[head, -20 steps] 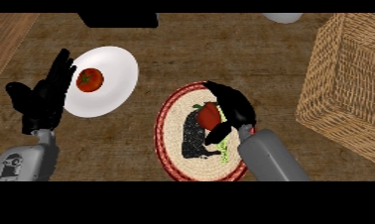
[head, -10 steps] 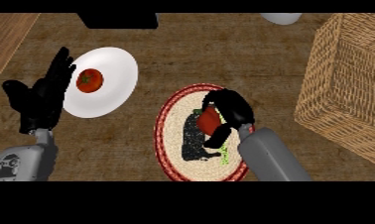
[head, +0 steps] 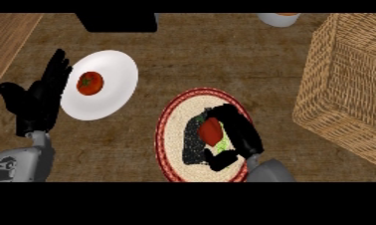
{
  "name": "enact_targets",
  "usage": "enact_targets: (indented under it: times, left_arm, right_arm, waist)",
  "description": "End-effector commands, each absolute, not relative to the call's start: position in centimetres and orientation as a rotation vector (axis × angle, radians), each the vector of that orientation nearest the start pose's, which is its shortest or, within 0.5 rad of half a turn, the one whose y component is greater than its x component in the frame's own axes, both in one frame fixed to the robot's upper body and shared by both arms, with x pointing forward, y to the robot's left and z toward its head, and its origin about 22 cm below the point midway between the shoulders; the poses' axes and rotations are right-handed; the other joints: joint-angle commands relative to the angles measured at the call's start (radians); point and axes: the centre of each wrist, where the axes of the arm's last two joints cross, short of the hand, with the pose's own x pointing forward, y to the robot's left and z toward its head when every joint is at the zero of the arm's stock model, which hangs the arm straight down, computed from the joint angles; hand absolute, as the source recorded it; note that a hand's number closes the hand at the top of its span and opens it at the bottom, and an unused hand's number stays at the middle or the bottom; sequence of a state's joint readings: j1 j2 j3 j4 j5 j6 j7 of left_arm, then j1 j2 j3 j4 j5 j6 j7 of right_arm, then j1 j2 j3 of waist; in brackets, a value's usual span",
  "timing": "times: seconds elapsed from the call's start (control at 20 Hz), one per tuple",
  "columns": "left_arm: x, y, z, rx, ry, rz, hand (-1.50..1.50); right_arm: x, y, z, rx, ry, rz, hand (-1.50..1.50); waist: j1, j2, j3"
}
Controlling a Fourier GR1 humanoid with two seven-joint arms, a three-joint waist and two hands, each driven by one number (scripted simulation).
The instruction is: Pick the bell pepper from the placemat and place it in the basket
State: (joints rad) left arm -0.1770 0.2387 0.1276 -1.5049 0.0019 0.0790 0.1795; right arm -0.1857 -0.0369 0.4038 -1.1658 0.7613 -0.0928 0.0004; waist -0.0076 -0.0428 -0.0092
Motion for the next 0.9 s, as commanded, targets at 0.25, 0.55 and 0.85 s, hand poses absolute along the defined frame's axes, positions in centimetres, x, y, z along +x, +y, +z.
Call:
enact_targets:
  times: [0.25, 0.55, 0.85]
  left_arm:
    - [28.4, 29.2, 4.2, 0.305, -1.508, -0.006, 0.0]
    - [28.2, 29.9, 4.1, 0.306, -1.507, -0.015, 0.0]
    - [29.3, 29.9, 5.6, 0.287, -1.52, -0.014, 0.0]
  right_arm:
    - [16.9, -16.1, -10.6, -0.321, -1.428, 0.7, 1.5]
    - [16.2, -15.9, -3.6, -0.243, -1.707, 0.43, 1.5]
    - [15.5, -17.4, 5.1, -0.361, -1.769, 0.364, 1.5]
  waist:
    - [-0.015, 0.041, 0.01]
    - [-0.013, 0.039, 0.009]
    - [-0.004, 0.04, 0.008]
